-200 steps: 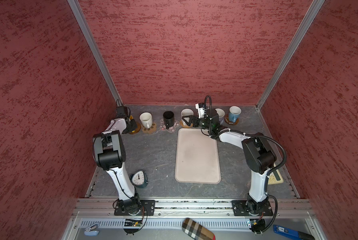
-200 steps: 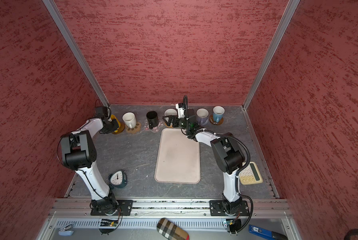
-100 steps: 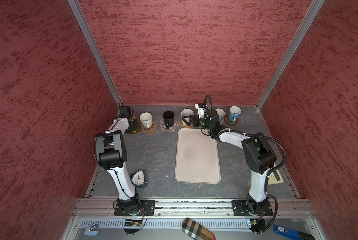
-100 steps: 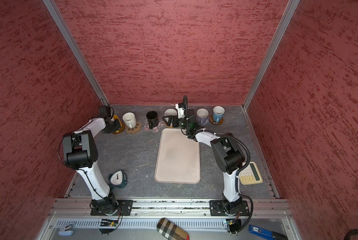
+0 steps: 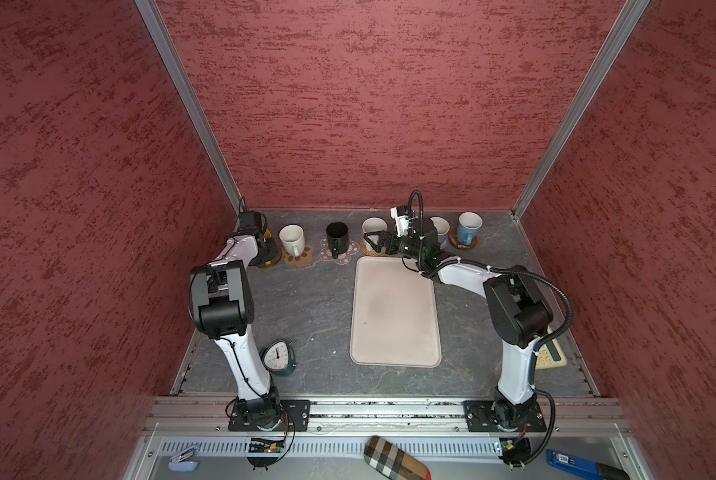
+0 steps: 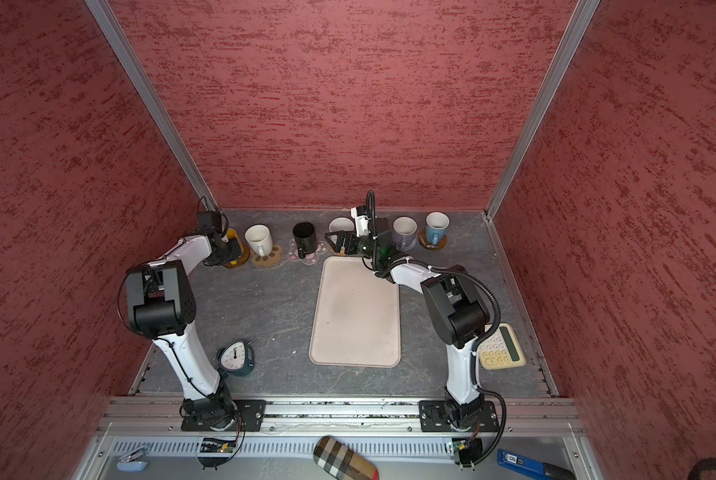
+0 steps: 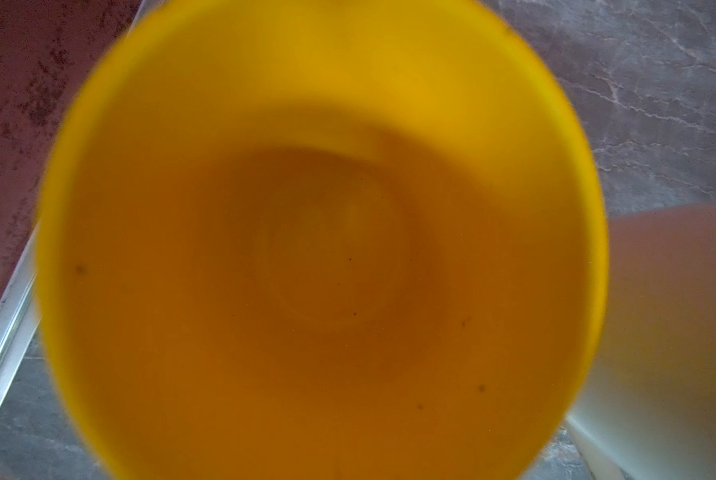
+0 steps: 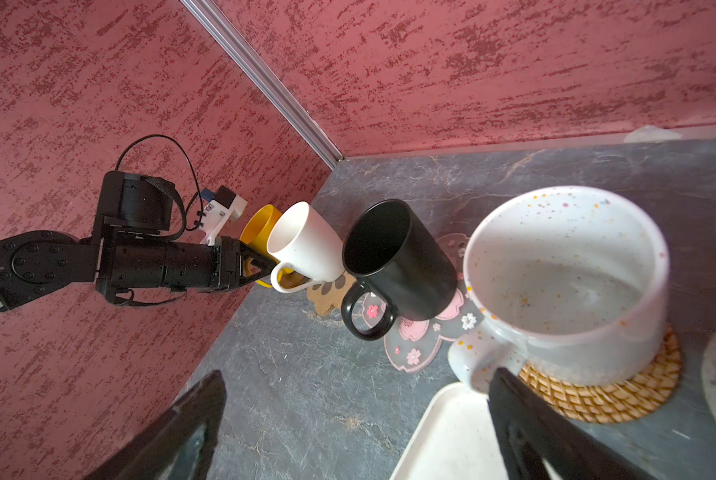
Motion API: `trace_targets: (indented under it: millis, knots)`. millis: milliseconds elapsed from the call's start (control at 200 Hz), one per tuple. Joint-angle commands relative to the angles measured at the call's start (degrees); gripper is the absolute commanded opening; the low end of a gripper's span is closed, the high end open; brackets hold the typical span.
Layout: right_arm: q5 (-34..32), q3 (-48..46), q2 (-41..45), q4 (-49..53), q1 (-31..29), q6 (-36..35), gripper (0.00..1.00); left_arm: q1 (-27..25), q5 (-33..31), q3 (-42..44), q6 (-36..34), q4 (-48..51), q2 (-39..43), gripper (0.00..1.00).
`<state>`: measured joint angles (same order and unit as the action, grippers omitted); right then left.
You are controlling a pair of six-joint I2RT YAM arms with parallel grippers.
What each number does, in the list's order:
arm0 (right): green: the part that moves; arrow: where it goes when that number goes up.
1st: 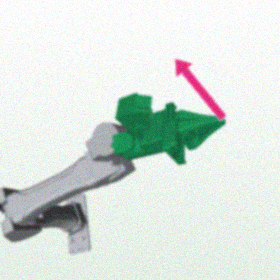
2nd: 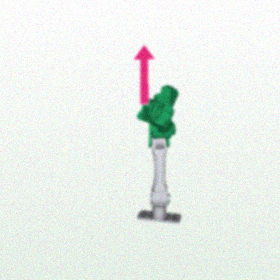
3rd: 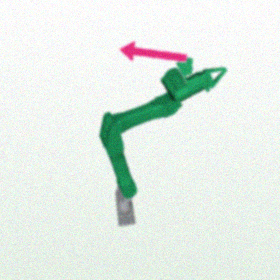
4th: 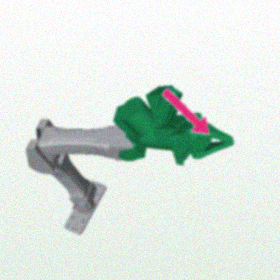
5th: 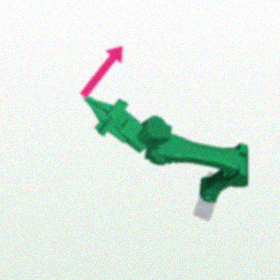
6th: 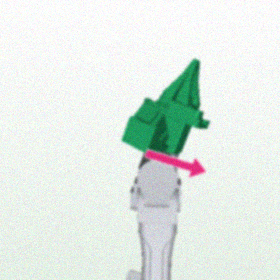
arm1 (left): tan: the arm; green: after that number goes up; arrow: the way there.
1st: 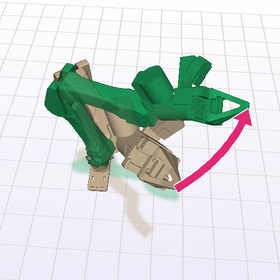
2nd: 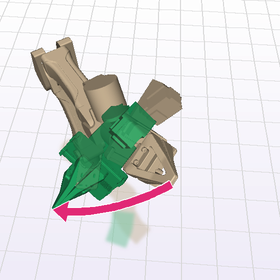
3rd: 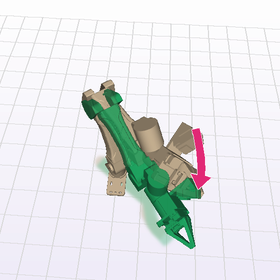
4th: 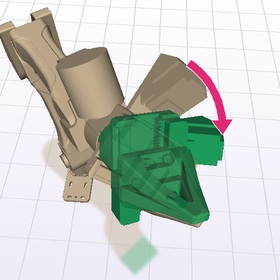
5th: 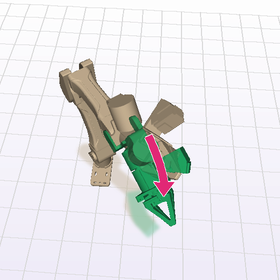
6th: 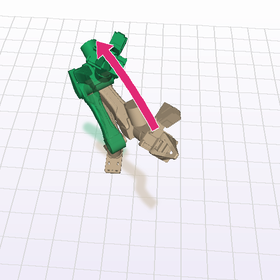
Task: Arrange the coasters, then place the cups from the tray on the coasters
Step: 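Lower the yellow mug onto the wooden coaster and open the left gripper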
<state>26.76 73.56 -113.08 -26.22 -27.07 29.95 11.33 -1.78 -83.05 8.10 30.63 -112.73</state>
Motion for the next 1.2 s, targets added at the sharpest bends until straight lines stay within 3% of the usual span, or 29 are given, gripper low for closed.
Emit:
trace_targets:
  millis: [0,276,346,501,832,1192]
  knots:
    - [0.04,1.37,-0.39,-0.13,-0.24,-0.69,0.99,-0.56,-0.94,-0.37,-0.3,-1.9,0.51,0.31]
    - [0.03,1.06,0.04,-0.26,-0.26,-0.68,0.99,-1.14,-1.87,-0.13,-0.4,-1.56,1.55,0.54]
    - [-0.05,0.9,0.26,-0.33,-0.26,-0.69,0.99,-1.14,-1.94,-0.13,-0.23,-1.42,2.11,0.64]
    - [-0.18,0.63,0.85,-0.32,-0.22,-0.79,0.99,-1.37,-1.89,-0.01,0.15,-1.04,3.86,0.73]
    - [-0.69,-0.09,6.87,2.1,-0.22,-1.38,0.99,-1.23,-2.88,-0.19,2.35,1.97,12.48,1.0]
    - [-0.7,-1.79,15.49,10.88,-0.26,0.27,0.99,-2.19,4.6,4.82,5.43,2.86,30.59,1.0]
